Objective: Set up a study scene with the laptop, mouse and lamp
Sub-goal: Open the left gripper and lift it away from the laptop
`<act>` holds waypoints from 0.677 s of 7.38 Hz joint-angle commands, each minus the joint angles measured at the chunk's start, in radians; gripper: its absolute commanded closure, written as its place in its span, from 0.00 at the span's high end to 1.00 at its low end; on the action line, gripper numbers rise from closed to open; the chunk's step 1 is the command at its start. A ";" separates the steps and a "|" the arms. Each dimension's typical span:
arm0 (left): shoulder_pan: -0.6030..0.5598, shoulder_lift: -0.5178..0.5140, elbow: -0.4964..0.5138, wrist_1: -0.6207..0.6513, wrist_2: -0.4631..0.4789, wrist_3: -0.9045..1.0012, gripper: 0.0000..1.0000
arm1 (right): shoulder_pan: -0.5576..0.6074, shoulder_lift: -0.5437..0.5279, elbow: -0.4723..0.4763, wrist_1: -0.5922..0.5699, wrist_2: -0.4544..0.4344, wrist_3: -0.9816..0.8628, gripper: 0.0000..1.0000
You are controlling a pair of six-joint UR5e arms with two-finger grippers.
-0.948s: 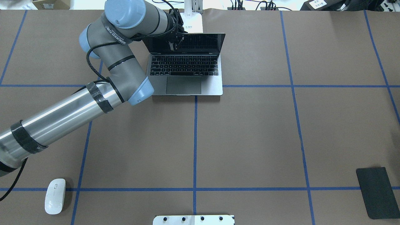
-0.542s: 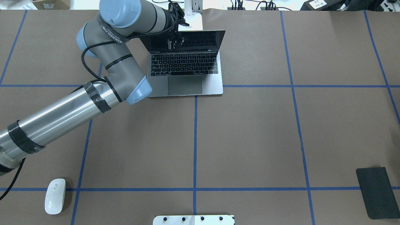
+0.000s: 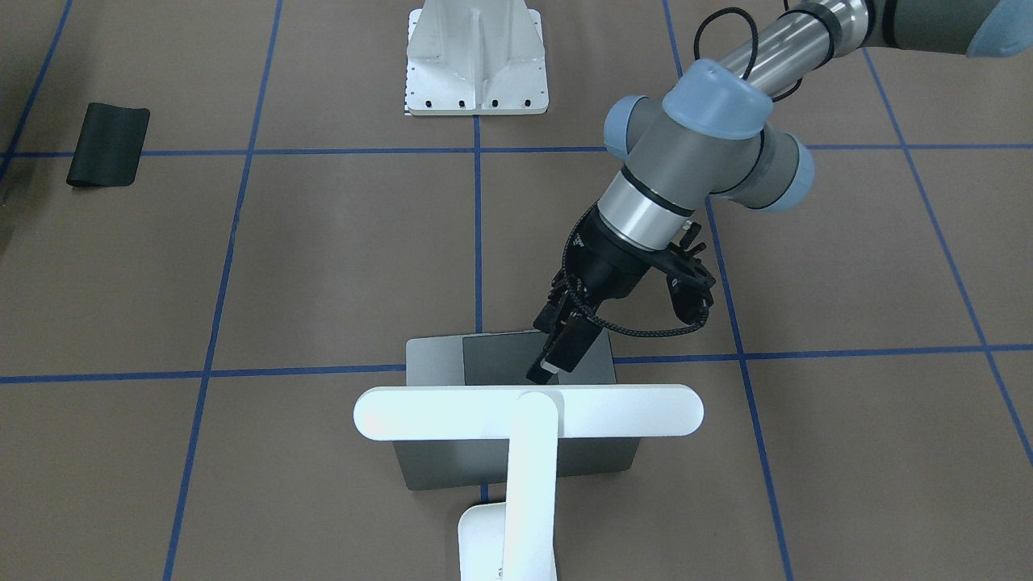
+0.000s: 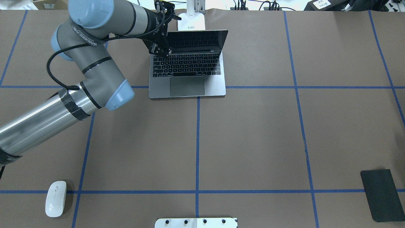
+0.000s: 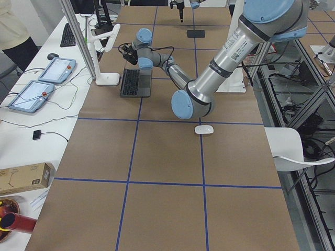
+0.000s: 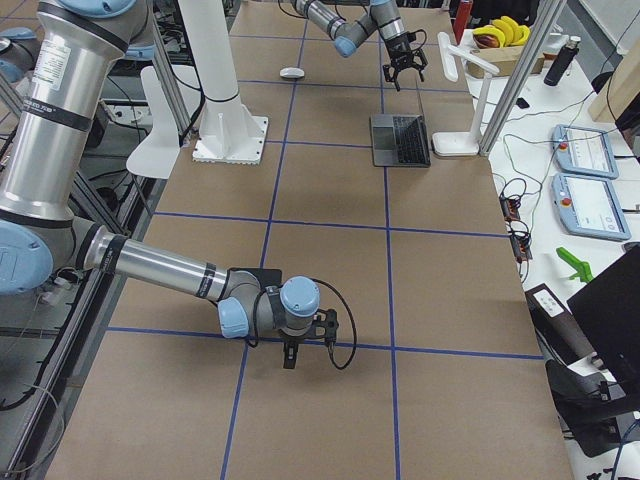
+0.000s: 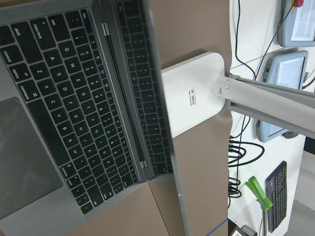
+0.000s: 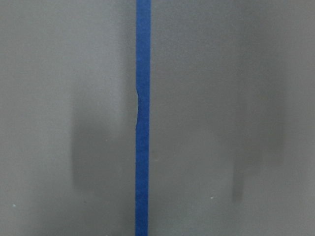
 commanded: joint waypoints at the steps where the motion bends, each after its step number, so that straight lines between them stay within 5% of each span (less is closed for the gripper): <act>1: -0.072 0.138 -0.131 0.028 -0.167 0.165 1.00 | 0.004 -0.002 0.008 0.001 0.077 0.010 1.00; 3: -0.147 0.192 -0.134 0.031 -0.321 0.380 1.00 | 0.002 -0.003 0.008 0.001 0.193 0.083 1.00; 5: -0.161 0.221 -0.137 0.028 -0.362 0.517 1.00 | -0.003 -0.011 0.004 -0.001 0.252 0.144 1.00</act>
